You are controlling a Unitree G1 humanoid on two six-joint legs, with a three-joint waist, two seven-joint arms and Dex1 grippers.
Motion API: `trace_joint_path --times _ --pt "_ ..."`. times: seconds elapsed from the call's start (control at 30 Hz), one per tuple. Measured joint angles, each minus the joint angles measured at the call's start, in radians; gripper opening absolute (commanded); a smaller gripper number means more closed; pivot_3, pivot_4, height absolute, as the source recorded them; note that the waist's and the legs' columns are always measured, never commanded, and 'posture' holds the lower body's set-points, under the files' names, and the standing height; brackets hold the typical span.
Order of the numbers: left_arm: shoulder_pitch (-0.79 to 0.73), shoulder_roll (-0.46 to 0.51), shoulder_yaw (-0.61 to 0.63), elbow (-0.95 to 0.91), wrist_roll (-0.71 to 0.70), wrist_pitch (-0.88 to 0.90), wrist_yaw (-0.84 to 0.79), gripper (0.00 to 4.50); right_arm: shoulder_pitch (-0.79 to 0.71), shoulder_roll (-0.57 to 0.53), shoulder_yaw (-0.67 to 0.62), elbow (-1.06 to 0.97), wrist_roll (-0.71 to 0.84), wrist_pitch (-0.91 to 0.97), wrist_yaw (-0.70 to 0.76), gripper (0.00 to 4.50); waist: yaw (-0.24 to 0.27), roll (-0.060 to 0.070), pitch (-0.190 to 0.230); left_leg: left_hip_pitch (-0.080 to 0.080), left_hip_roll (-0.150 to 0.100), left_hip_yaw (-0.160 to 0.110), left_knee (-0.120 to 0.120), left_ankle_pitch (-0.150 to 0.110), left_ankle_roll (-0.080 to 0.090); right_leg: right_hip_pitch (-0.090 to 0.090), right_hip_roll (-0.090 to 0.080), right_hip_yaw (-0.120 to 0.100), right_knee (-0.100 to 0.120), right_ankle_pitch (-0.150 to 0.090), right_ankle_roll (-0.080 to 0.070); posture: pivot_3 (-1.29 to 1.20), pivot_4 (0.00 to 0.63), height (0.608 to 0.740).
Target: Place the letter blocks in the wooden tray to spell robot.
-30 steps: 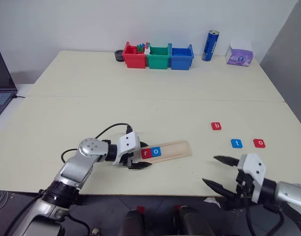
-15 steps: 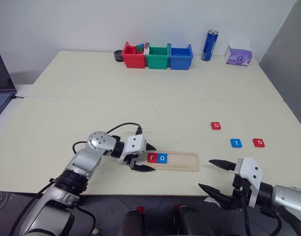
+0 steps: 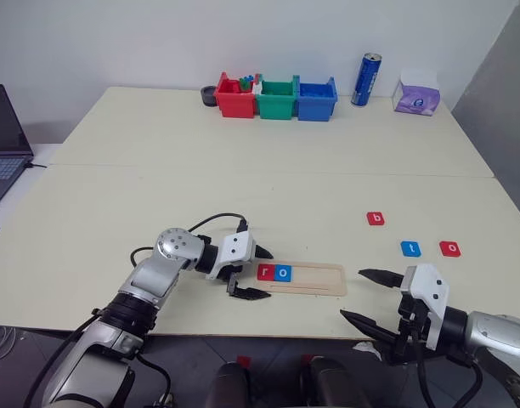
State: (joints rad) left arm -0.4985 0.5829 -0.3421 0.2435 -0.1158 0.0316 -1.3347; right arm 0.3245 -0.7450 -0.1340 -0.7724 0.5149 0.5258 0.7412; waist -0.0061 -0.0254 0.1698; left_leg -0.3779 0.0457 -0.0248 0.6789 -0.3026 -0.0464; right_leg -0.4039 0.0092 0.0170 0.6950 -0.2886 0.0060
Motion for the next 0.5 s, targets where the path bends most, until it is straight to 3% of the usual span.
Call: trace_joint_path --times 0.2,0.5 --pt "0.000 -0.021 0.023 0.009 -0.013 -0.013 0.014 4.47 -0.004 0.000 -0.011 0.000 0.018 0.006 0.002 4.50 0.000 0.000 0.000 0.000 0.000 0.000 0.000 0.000 0.000 0.000 0.000 0.000 0.000 0.000 0.000 0.00 0.150 0.740" --pt "0.039 0.004 0.102 -0.112 -0.135 0.147 0.019 4.47 -0.027 0.026 -0.106 0.033 0.080 0.011 -0.008 4.50 -0.001 0.000 0.000 0.000 0.001 0.000 0.000 0.000 0.000 0.000 0.000 0.000 0.001 0.000 0.000 0.00 0.150 0.740"
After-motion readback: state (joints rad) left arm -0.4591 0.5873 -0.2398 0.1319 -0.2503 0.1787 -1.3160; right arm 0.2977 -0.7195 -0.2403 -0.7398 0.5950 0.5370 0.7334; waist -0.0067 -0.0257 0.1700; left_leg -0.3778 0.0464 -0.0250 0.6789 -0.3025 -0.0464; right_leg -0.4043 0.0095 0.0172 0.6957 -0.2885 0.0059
